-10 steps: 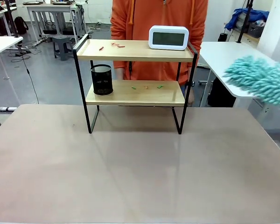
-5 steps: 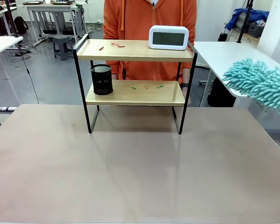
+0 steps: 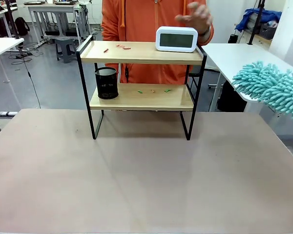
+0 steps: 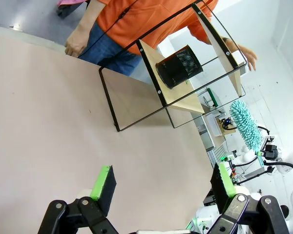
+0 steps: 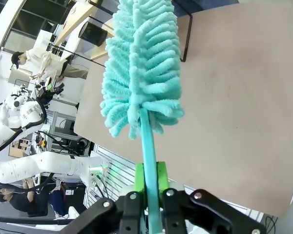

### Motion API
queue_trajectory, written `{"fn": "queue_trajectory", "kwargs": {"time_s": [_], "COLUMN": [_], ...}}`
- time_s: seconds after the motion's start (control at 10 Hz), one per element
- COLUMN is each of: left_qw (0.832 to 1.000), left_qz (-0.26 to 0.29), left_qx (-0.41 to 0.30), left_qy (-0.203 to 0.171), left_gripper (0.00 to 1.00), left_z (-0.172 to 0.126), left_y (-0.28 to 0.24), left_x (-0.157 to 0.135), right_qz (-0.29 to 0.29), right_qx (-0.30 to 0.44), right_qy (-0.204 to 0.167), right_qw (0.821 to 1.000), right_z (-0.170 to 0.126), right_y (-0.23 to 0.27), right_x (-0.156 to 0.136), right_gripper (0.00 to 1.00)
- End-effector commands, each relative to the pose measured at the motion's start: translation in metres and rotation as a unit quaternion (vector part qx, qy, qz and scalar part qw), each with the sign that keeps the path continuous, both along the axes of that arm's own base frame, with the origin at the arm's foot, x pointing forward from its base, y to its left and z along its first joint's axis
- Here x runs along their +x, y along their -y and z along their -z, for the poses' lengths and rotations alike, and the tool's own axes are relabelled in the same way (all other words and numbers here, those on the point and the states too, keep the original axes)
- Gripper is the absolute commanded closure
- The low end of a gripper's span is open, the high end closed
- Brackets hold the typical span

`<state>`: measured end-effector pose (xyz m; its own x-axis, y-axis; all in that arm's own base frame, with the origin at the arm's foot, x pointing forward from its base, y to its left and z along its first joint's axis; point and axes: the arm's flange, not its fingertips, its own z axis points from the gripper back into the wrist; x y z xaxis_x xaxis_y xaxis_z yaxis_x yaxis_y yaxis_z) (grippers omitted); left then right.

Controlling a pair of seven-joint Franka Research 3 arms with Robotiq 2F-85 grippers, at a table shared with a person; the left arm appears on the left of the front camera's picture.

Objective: Clean the shelf.
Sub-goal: Clean the specific tier of the Shelf with the Duster once objects are removed.

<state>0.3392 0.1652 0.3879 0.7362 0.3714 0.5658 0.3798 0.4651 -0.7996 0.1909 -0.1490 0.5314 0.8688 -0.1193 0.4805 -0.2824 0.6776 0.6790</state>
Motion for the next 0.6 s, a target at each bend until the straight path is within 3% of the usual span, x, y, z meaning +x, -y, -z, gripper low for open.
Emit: {"fn": "queue_trajectory", "kwargs": {"time_s": [0.0,0.5], "left_qw": [1.0,1.0], "left_qz": [0.0,0.0], "left_qx": [-0.004,-0.004], "left_qy": [0.01,0.01], "left_gripper": [0.0,0.0], "left_z": [-0.0011,-0.0011], "left_y": [0.0024,0.0024], "left_x": [-0.0003,-0.0003], "right_qz": [0.01,0.01], "right_qx": [0.009,0.009], "right_qy": [0.001,0.001], "right_qw": [1.0,1.0], "right_z": [-0.003,-0.003], "right_y": [-0.0021,-0.0021], "right_x": [0.0035,0.0035], "right_gripper": [1.0,1.0]}}
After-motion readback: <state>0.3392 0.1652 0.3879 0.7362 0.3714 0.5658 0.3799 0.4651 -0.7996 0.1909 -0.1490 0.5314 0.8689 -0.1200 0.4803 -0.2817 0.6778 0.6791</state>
